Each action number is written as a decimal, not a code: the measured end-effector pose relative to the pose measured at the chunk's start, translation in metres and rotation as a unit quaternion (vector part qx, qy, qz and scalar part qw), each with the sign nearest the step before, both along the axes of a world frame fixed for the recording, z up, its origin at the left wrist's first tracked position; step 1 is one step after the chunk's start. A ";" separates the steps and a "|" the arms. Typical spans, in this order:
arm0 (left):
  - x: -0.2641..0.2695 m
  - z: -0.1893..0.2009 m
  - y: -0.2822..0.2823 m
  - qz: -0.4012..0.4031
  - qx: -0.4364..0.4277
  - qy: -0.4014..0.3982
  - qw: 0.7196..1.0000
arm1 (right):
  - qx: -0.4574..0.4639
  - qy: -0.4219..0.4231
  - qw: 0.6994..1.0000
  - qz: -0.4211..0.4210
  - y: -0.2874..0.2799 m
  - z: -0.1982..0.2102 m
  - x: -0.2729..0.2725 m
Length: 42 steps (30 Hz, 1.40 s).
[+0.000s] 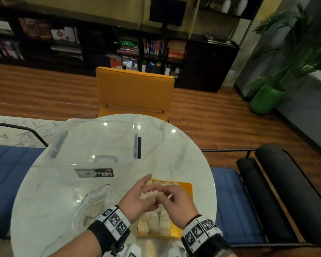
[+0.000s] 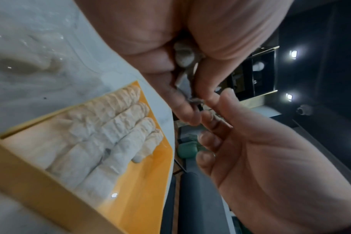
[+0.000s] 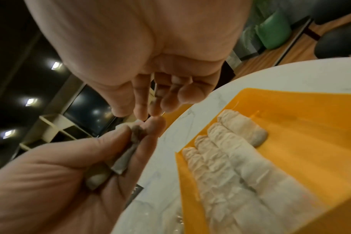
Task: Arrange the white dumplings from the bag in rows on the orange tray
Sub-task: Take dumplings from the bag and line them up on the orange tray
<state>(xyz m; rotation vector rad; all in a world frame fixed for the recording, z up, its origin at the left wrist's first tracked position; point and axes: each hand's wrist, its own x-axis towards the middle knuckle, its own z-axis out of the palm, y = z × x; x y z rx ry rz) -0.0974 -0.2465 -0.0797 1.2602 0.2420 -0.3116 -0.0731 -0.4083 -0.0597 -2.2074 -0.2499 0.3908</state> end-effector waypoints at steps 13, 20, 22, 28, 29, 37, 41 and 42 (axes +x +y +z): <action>-0.002 0.034 0.000 0.022 0.038 0.007 0.999 | 0.167 0.020 0.965 -0.202 -0.007 0.027 -0.009; 0.003 0.037 -0.004 0.076 0.060 0.008 0.995 | 0.200 0.071 0.953 -0.214 -0.007 0.013 -0.020; 0.005 0.038 -0.003 0.085 0.106 -0.006 0.991 | 0.178 0.107 0.962 -0.178 -0.007 0.010 -0.022; 0.003 0.044 -0.003 0.021 0.252 -0.089 0.964 | 0.108 0.050 0.984 -0.130 -0.020 0.010 -0.016; 0.002 0.043 -0.003 0.003 0.270 -0.097 0.958 | 0.101 0.025 0.987 -0.119 -0.021 0.015 -0.013; 0.005 0.033 -0.009 -0.064 0.334 -0.108 0.934 | -0.058 -0.125 0.990 -0.029 -0.021 0.029 0.004; 0.008 0.026 -0.010 -0.064 0.328 -0.092 0.938 | -0.053 -0.130 0.990 -0.021 -0.025 0.029 0.007; 0.009 0.025 -0.010 -0.067 0.321 -0.095 0.940 | -0.062 -0.126 0.990 -0.006 -0.026 0.031 0.007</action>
